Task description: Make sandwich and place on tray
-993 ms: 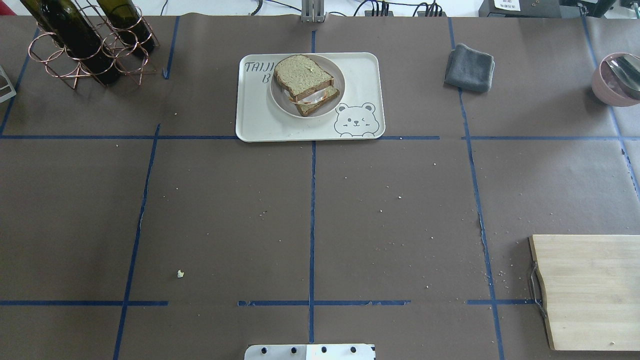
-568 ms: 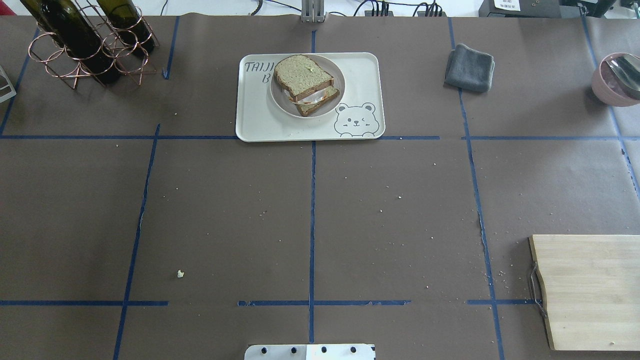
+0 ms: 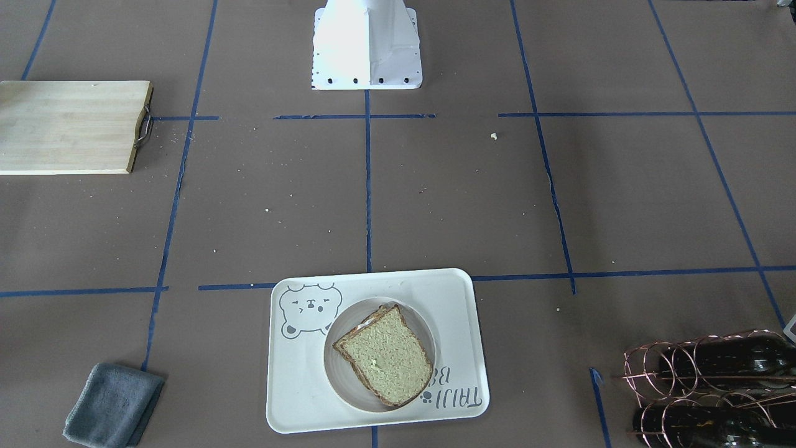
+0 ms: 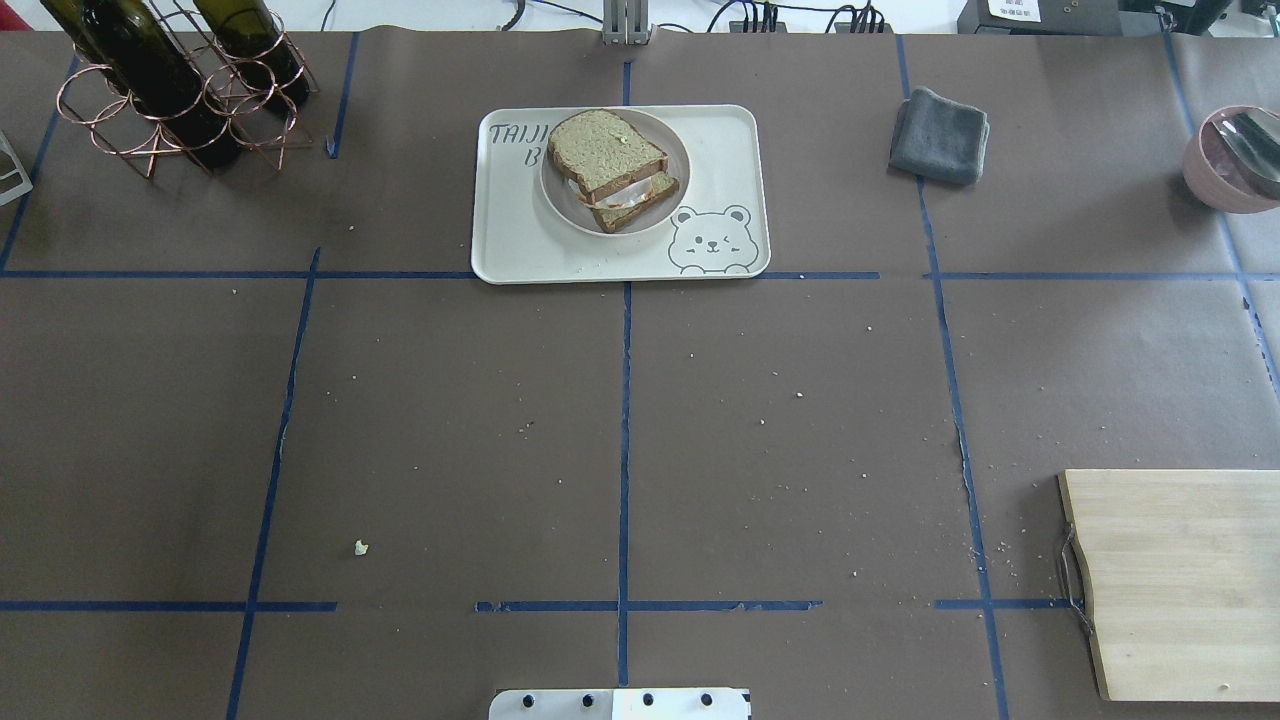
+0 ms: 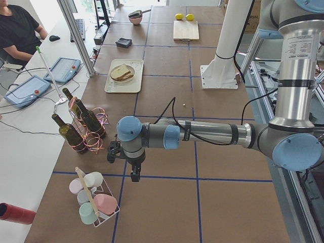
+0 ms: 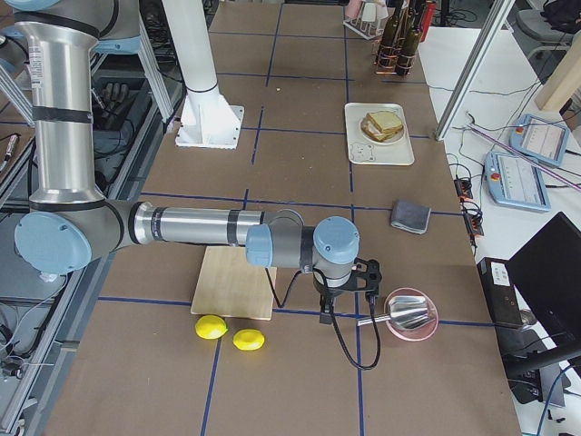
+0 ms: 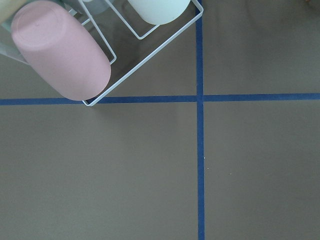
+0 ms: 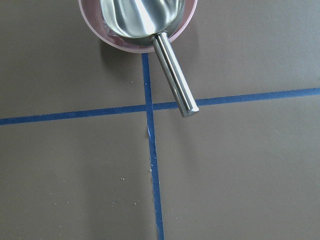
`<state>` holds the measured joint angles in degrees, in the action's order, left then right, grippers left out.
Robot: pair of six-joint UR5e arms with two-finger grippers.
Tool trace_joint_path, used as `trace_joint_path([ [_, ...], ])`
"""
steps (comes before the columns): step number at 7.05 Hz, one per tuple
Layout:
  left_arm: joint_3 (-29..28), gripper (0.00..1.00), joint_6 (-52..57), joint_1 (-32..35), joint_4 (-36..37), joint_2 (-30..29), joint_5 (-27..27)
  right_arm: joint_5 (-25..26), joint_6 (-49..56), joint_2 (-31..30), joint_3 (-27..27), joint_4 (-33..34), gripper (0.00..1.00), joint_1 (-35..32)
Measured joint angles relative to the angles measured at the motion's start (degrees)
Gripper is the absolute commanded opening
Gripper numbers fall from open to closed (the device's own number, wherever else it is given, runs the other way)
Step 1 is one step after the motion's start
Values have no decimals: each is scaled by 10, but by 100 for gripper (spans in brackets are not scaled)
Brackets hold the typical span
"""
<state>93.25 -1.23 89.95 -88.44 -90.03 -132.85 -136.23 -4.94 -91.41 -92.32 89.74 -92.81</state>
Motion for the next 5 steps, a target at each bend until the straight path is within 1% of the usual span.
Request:
trace_joint_path([
  [5,2,100,-6,0,0,-1,-2,0,0,1,1,0,100,0],
])
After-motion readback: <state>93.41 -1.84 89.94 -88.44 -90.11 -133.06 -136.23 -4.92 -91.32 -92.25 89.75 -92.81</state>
